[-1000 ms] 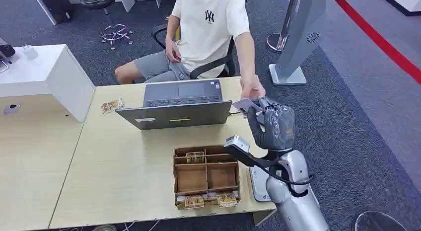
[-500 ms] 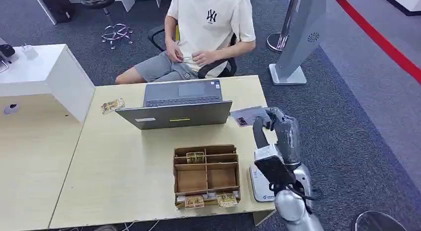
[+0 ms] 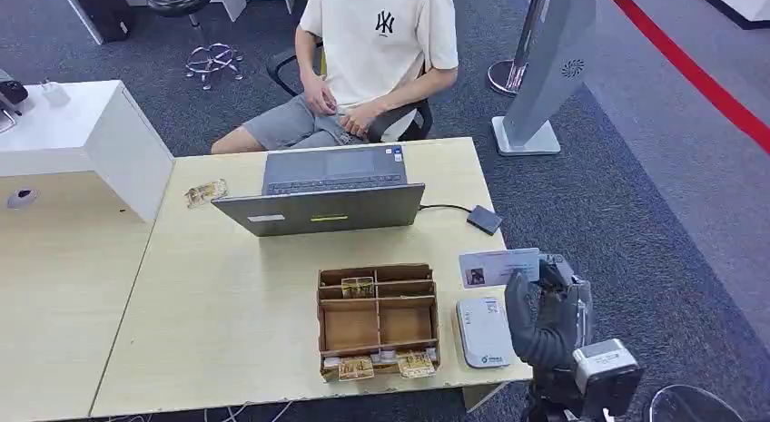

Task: Pass the card to the sensor for recognition and then transmit it.

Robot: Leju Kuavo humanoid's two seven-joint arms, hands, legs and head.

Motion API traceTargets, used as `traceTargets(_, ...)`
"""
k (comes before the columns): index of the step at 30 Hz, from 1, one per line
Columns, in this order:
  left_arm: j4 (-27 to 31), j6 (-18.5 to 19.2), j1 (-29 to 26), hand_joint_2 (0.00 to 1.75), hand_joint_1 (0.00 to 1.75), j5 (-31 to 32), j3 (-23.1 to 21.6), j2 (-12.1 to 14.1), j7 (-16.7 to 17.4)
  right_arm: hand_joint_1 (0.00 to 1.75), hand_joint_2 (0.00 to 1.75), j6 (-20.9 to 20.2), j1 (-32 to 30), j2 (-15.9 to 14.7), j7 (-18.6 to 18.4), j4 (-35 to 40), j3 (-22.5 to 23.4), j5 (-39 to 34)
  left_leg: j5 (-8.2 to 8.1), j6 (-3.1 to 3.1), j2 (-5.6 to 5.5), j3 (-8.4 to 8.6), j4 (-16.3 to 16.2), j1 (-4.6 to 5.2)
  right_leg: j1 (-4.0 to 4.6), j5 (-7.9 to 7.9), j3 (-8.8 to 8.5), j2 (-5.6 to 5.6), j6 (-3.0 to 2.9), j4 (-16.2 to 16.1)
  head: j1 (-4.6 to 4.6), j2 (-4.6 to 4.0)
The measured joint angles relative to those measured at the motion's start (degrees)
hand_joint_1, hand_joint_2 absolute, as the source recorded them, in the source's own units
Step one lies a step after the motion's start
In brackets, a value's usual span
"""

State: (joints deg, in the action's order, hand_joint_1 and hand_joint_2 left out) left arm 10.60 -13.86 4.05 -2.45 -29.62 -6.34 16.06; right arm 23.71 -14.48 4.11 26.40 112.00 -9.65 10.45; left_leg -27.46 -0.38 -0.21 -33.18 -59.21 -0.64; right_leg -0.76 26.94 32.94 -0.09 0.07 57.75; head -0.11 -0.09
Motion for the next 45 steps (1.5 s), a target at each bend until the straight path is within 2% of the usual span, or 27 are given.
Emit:
traceTargets(1,0.0,0.0,0.0,0.0,0.0,-0.1,0.1,0.0,0.0,1.75,1.75,-0.9,-0.4,0.0,0.0,-0.7,1.6,0.3,0.0,0.0,0.01,0.01,0.0,0.0,0.0,-0.01,0.0,0.0,0.0,0.0,-0.02,0.0)
traceTargets(6,0.0,-0.1,-0.1,0.0,0.0,-0.5,0.4,0.1,-0.4,1.75,1.75,-12.5,-0.2,2.0,-1.2,-7.6,14.8,-4.4,0.01,0.01,-0.01,-0.02,0.0,0.0,0.0,-0.06,-0.01,-0.01,0.05,0.0,0.0,0.0)
traceTargets(9,0.0,-0.1,-0.1,0.0,0.0,-0.6,0.7,0.1,-0.5,1.75,1.75,-17.5,0.5,3.2,-1.2,-12.0,21.9,-4.7,0.01,0.01,-0.01,-0.02,0.0,0.0,0.0,-0.07,0.0,-0.02,0.05,0.0,-0.02,0.02)
traceTargets(12,0.0,-0.1,-0.1,0.0,0.0,-0.6,1.0,0.1,-0.5,1.75,1.75,-20.1,1.1,4.4,-1.2,-16.1,27.1,-3.4,0.01,0.0,-0.01,-0.02,0.0,-0.01,0.0,-0.07,0.0,0.0,0.04,0.0,0.0,0.02)
traceTargets(15,0.0,-0.2,-0.1,0.0,0.0,-0.7,1.1,0.1,-0.5,1.75,1.75,-20.5,1.7,5.4,-1.2,-19.1,29.9,-0.3,0.01,0.0,0.0,-0.02,0.0,-0.02,0.0,-0.06,0.02,0.01,0.04,0.0,-0.02,0.0)
traceTargets(26,0.0,-0.5,-0.1,0.0,0.0,-1.2,1.5,0.1,-0.7,1.75,1.75,-19.2,4.1,6.2,-1.2,-27.3,30.6,9.5,0.02,-0.01,0.01,-0.02,0.0,-0.01,0.01,-0.07,0.01,0.01,0.04,0.0,0.0,0.0)
traceTargets(36,0.0,-0.5,-0.1,0.0,0.0,-1.3,1.5,0.1,-0.7,1.75,1.75,-19.1,4.3,6.3,-1.4,-28.4,26.4,12.1,0.02,-0.01,0.01,-0.01,0.0,-0.01,0.01,-0.07,0.03,0.01,0.04,0.0,-0.02,0.02)
traceTargets(43,0.0,-0.5,-0.1,0.0,0.0,-1.3,1.5,0.2,-0.7,1.75,1.75,-18.9,4.3,6.3,-1.4,-28.4,25.1,12.4,0.02,-0.01,0.01,-0.02,0.0,-0.01,0.01,-0.07,0.02,0.02,0.04,0.0,-0.02,0.02)
traceTargets(45,0.0,-0.5,-0.1,0.0,0.0,-1.3,1.5,0.2,-0.7,1.75,1.75,-17.6,4.3,6.3,-1.8,-28.4,24.7,13.7,0.02,-0.01,0.01,-0.02,0.0,-0.01,0.01,-0.07,0.02,0.01,0.04,0.0,-0.02,0.0)
